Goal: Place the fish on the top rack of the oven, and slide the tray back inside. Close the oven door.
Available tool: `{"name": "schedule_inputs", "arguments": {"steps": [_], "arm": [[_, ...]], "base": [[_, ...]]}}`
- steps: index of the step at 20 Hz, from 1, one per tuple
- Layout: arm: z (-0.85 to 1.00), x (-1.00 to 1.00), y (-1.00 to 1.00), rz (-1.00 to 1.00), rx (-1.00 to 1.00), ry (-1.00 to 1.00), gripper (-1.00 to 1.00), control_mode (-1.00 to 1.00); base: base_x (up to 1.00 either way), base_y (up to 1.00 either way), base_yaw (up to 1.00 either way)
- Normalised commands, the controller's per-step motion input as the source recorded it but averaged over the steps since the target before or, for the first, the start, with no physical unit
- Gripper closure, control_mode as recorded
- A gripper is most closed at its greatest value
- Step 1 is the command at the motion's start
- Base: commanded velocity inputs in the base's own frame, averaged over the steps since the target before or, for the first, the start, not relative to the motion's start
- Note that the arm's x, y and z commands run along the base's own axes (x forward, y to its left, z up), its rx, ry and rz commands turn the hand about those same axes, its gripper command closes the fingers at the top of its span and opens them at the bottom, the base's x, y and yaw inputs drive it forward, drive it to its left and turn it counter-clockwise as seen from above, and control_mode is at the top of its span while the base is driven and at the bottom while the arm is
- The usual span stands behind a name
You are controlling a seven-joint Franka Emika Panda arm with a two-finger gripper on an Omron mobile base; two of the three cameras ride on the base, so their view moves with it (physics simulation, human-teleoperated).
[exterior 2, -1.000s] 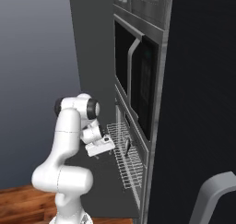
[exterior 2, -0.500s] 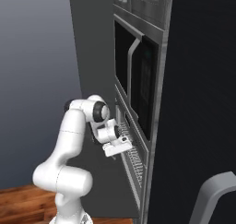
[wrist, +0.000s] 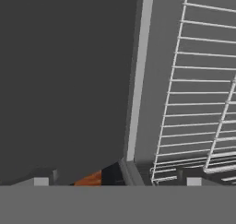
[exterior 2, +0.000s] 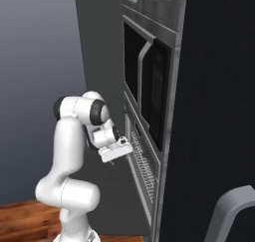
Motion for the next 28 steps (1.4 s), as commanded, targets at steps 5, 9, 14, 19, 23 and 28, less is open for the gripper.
{"name": "schedule_inputs", "arguments": {"steps": [5,9,14,19,23,28], "arm": [[0.72,-0.68,0.98,0.06,0.00,-0.16,-1.00,-1.00],[0.73,-0.58,1.00,0.02,0.00,-0.14,-1.00,-1.00],[0.82,-0.51,0.94,0.05,0.00,-0.06,-1.00,-1.00],[0.72,-0.72,0.83,0.09,0.00,-0.07,-1.00,-1.00],[0.50,-0.86,0.66,0.07,0.00,-0.19,-1.00,-1.00],[0.25,-0.67,0.81,0.08,0.00,-0.05,-1.00,-1.00]], "base": [[0.00,0.00,0.00],[0.00,0.00,0.00],[0.00,0.00,0.00],[0.00,0.00,0.00],[0.00,0.00,0.00],[0.00,0.00,0.00]]}}
